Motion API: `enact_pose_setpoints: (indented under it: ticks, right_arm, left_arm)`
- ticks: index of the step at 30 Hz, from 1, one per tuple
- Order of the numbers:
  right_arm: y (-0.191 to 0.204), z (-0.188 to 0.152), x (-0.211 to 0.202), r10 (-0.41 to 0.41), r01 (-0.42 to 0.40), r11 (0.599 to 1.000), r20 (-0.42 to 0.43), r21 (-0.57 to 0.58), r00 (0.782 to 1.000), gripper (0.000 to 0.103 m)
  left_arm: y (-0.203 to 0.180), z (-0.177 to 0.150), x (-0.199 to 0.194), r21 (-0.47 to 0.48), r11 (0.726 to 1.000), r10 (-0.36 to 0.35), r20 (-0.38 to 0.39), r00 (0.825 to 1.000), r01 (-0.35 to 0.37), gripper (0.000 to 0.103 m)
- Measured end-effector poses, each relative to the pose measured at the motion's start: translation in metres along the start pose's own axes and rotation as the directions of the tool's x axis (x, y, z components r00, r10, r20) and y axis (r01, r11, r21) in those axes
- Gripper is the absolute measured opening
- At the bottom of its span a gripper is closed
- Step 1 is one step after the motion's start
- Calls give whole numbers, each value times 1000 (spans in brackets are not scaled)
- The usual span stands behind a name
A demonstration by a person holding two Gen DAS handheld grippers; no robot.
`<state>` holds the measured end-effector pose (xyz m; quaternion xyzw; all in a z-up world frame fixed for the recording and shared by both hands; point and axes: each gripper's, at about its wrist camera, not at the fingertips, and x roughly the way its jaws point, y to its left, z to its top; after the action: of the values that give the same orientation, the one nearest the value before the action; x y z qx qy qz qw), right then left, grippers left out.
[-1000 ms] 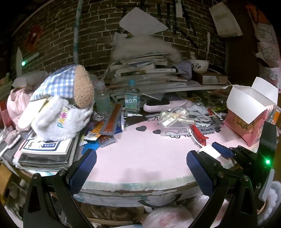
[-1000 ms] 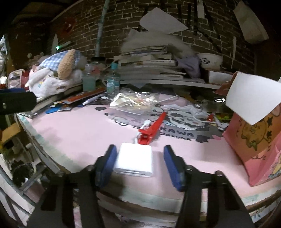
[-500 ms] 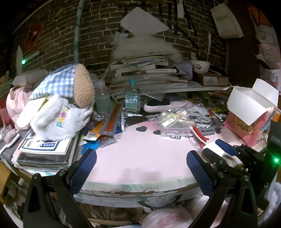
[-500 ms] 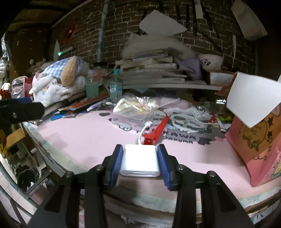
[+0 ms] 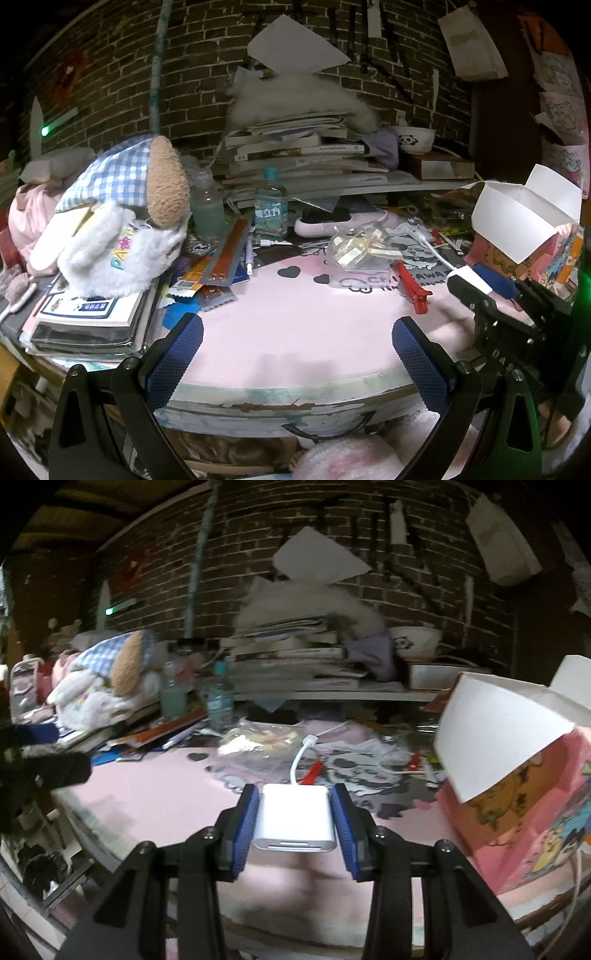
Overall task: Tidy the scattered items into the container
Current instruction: 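Lift the white adapter with the right gripper and carry it over the box, then lower the adapter into the box and open the right gripper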
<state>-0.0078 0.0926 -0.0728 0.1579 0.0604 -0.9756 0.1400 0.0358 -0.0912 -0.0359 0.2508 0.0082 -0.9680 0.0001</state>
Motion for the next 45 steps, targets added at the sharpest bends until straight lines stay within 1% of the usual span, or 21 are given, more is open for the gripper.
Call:
enact_pose_setpoints:
  ticks: [3, 8, 11, 13, 15, 18, 20, 22, 25, 28, 30, 35, 37, 39, 41, 44, 45]
  right_arm:
    - [-7, 3, -2, -11, 10, 1000, 6, 13, 1000, 38]
    - [-14, 18, -17, -3, 3, 1000, 57, 7, 998, 38]
    - [-23, 37, -25, 32, -33, 999, 69, 13, 997, 38]
    - [-36, 54, -30, 79, -81, 996, 54, 45, 995, 38]
    - [-50, 70, -32, 101, -103, 993, 30, 60, 994, 38]
    - [-80, 92, -31, 110, -106, 991, -45, 86, 993, 38]
    - [-103, 104, -32, 114, -103, 989, -102, 108, 988, 38]
    - [-125, 114, -33, 102, -85, 990, -160, 112, 982, 38]
    - [-151, 122, -35, 50, -28, 995, -248, 92, 968, 38]
    - [-176, 129, -34, -1, 28, 997, -328, 77, 945, 38]
    - [-188, 133, -32, -15, 46, 996, -363, 76, 932, 38]
    - [-206, 135, -15, -1, 40, 997, -496, 69, 868, 37]
    - [-210, 131, -6, -12, 48, 998, -548, 51, 836, 37]
    - [-215, 126, 1, -24, 59, 997, -581, 41, 813, 37]
    - [-218, 122, 7, -55, 81, 997, -599, 16, 799, 37]
    - [-224, 115, 16, -79, 98, 995, -643, -6, 762, 36]
    - [-225, 113, 18, -87, 102, 995, -657, -16, 749, 33]
  left_arm:
    - [-1, 0, 0, 0, 1000, -5, 1, 1000, 5, 102]
    - [-6, 1, 2, 4, 1000, -29, -1, 1000, 29, 102]
    - [-12, 3, 5, 7, 998, -56, -5, 998, 56, 102]
    - [-16, 5, 8, 14, 997, -74, -12, 997, 74, 102]
    - [-22, 6, 12, 24, 995, -94, -19, 995, 95, 102]
    - [-29, 8, 16, 25, 991, -129, -30, 991, 129, 102]
    - [-34, 12, 21, 23, 989, -144, -41, 989, 145, 102]
    - [-40, 15, 23, 22, 986, -164, -39, 986, 165, 102]
    - [-48, 19, 25, 20, 979, -203, -30, 979, 204, 102]
    - [-58, 28, 25, 17, 973, -230, -19, 973, 230, 102]
    - [-65, 37, 26, 18, 972, -234, -15, 972, 234, 102]
    - [-84, 54, 24, 34, 969, -245, -2, 970, 244, 102]
    - [-89, 56, 22, 45, 966, -254, 2, 967, 254, 102]
    - [-94, 56, 22, 60, 962, -267, 2, 964, 266, 102]
    - [-96, 55, 21, 69, 961, -269, -3, 963, 268, 102]
    - [-99, 55, 23, 68, 963, -262, -14, 965, 262, 102]
    - [-99, 55, 24, 66, 963, -259, -21, 966, 260, 102]
